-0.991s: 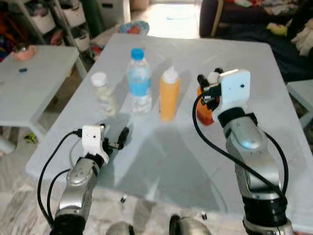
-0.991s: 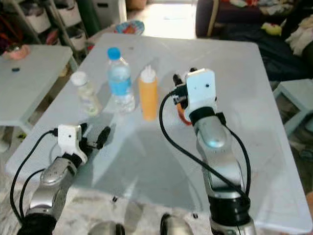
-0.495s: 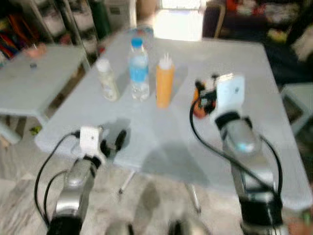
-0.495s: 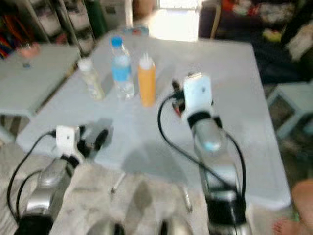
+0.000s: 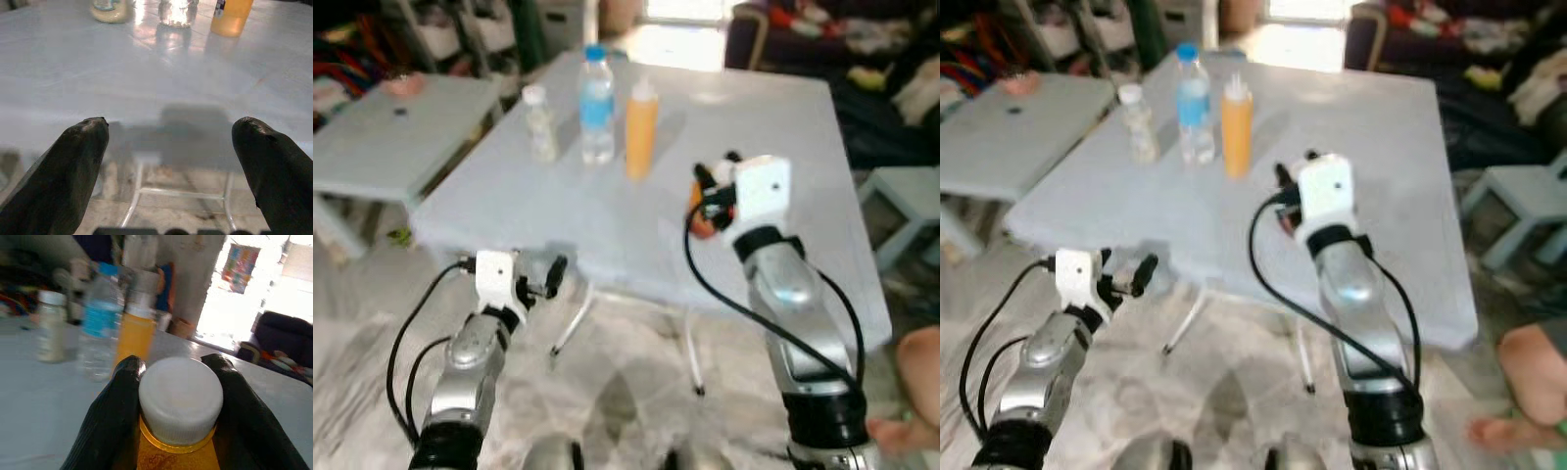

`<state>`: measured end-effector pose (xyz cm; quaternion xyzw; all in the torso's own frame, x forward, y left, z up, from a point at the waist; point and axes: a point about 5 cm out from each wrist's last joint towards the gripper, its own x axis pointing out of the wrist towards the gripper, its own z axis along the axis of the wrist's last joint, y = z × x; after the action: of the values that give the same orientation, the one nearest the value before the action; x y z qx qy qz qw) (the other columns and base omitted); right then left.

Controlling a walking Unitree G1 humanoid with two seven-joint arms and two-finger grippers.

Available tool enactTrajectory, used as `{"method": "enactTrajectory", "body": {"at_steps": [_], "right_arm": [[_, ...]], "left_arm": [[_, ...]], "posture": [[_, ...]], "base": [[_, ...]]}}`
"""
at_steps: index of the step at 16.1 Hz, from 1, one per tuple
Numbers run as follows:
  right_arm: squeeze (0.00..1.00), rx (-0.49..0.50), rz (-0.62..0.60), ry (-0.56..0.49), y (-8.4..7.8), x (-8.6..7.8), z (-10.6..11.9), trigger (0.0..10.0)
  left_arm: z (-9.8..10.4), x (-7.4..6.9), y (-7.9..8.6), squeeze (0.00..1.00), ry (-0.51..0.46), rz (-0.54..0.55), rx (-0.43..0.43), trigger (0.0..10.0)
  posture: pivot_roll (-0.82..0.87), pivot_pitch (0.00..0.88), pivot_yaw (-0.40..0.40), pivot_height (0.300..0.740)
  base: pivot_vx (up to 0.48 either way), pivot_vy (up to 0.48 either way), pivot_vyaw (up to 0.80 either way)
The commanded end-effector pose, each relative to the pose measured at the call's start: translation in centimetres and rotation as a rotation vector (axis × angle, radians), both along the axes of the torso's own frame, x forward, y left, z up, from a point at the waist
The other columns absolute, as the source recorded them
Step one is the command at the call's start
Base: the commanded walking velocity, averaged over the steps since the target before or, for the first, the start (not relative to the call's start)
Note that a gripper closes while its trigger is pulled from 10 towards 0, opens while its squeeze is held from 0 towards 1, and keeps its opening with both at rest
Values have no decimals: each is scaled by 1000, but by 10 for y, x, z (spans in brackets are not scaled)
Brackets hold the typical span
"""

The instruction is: Restocking fridge

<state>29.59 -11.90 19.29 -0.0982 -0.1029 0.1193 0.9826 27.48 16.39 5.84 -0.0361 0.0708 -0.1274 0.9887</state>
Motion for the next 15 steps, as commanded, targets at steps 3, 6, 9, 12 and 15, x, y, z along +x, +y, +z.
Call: {"method": "enactTrajectory", "body": {"at_steps": [3, 6, 9, 12, 15], "right_arm": [[0, 21, 38, -62, 5, 3, 12, 10000], [0, 32, 72, -87, 11, 4, 15, 10000], [0, 39, 75, -92, 11, 9, 11, 10000], [0, 49, 96, -97, 7, 8, 3, 10000], [0, 58, 68, -26, -5, 5, -23, 10000]], "left_arm": [[-3, 0, -5, 0, 8, 2, 3, 10000], [-4, 2, -7, 0, 5, 2, 0, 10000], [2, 8, -3, 0, -27, 27, -1, 10000], [0, 6, 6, 0, -22, 54, 16, 10000], [-8, -2, 16, 0, -14, 123, 49, 10000]], "posture": [[-24, 0, 20, 740], [-18, 0, 16, 740], [-3, 0, 11, 740], [13, 0, 7, 740], [17, 0, 4, 740]], "base": [[-281, 0, 0], [-281, 0, 0], [-179, 0, 0], [0, 0, 267], [0, 0, 800]]}}
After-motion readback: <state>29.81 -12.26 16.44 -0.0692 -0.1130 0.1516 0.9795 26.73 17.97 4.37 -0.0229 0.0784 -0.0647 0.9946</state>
